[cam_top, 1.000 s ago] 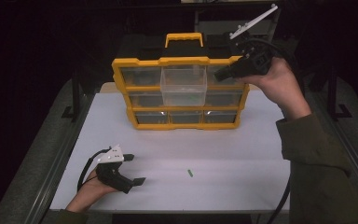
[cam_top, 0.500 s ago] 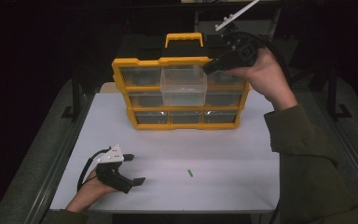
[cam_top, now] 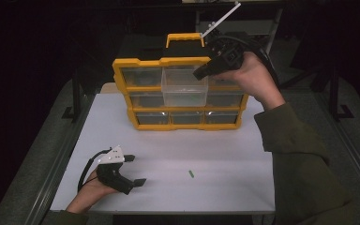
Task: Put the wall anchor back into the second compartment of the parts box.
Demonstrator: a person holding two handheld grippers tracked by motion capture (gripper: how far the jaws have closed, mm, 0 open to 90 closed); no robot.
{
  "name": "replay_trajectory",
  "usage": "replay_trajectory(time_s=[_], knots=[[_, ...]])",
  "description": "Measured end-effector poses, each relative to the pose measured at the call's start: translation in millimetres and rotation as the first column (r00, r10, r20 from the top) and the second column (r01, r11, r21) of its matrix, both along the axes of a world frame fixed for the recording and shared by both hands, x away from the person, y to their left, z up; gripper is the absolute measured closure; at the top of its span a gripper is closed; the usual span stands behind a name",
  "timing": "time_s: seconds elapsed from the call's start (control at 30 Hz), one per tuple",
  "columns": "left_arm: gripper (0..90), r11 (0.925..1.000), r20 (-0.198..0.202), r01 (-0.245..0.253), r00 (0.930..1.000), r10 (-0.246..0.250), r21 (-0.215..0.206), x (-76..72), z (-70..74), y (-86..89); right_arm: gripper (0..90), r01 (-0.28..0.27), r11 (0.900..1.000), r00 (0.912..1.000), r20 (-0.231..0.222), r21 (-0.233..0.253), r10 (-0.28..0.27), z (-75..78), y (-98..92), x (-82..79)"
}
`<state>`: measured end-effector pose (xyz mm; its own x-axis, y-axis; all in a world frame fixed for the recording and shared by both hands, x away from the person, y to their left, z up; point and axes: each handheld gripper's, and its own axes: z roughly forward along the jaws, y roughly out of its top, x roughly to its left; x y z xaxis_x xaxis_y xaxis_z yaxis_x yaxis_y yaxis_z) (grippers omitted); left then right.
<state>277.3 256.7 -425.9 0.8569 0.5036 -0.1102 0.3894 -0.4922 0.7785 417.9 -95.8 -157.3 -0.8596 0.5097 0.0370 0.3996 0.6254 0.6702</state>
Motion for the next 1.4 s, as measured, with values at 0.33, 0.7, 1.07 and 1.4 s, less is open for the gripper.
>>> replay_trajectory(time_s=[0.33,0.7,1.07,1.4], knots=[[0.7,0.9999,-0.004,-0.005,1.0000,0.005,-0.015,-0.4,0.1,0.2,71.4,0.027,0.999,0.9993,0.026,0.028,-0.027,5.1,-5.8,-3.4],[0.7,0.9999,-0.005,-0.003,1.0000,0.003,-0.010,-0.2,-0.6,-1.0,65.4,0.075,0.996,0.9969,0.020,0.058,-0.076,14.9,-37.5,-16.0],[0.7,1.0000,0.002,0.005,1.0000,-0.005,-0.004,0.6,-0.3,-0.5,41.3,0.092,0.994,0.9953,0.023,0.063,-0.094,-2.0,-55.6,-27.3],[0.7,1.0000,0.008,0.010,0.9999,-0.010,0.000,1.2,-0.4,-0.2,21.7,0.096,0.995,0.9946,0.037,0.042,-0.097,-39.4,-58.2,-35.9]])
